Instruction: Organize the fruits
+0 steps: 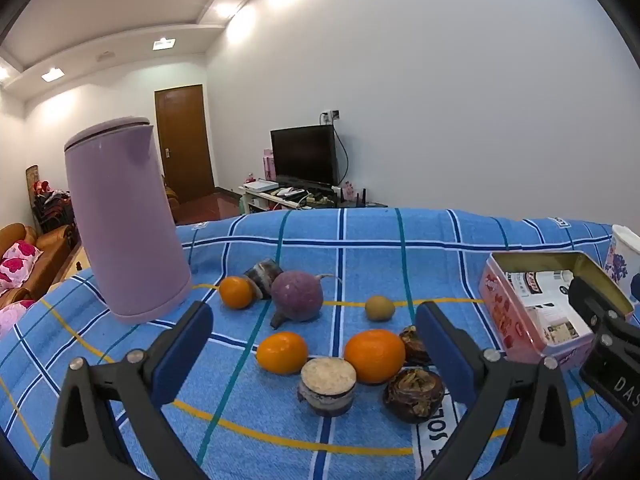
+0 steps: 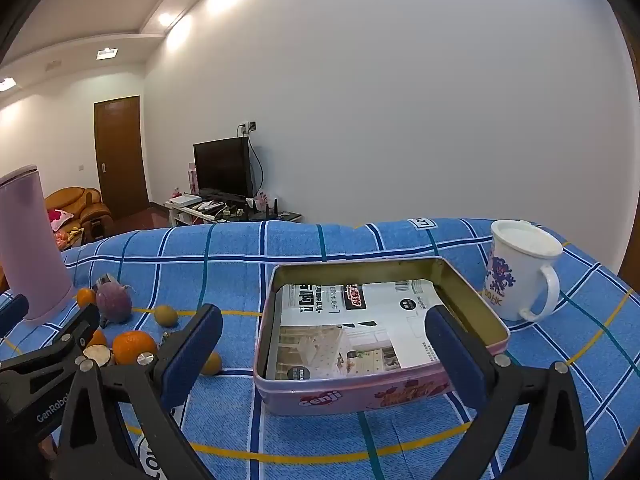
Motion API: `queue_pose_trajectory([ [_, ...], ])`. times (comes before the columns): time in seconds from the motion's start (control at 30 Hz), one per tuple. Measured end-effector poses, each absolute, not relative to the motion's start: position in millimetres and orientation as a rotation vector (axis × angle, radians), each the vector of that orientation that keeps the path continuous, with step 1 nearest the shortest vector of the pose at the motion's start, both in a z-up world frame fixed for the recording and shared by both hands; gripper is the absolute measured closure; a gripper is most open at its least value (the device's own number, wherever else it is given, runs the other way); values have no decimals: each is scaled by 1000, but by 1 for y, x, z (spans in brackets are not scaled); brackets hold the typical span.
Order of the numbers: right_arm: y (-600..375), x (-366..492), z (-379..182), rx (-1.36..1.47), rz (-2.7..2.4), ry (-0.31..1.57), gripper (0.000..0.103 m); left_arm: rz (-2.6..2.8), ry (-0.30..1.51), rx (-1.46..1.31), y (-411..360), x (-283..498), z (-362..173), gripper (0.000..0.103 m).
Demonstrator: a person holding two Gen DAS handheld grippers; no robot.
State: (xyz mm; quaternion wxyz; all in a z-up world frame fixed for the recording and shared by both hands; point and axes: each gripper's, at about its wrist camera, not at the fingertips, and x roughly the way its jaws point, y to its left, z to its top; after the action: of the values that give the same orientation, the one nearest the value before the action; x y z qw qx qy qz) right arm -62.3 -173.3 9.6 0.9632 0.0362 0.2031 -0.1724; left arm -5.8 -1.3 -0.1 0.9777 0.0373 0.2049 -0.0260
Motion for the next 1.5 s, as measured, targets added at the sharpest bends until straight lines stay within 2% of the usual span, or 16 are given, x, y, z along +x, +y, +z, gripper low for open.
queue_pose_trajectory([
  [1.5,-175,-61,10,88,-334,415,1,-52,438,63,4,-2,-2,0],
])
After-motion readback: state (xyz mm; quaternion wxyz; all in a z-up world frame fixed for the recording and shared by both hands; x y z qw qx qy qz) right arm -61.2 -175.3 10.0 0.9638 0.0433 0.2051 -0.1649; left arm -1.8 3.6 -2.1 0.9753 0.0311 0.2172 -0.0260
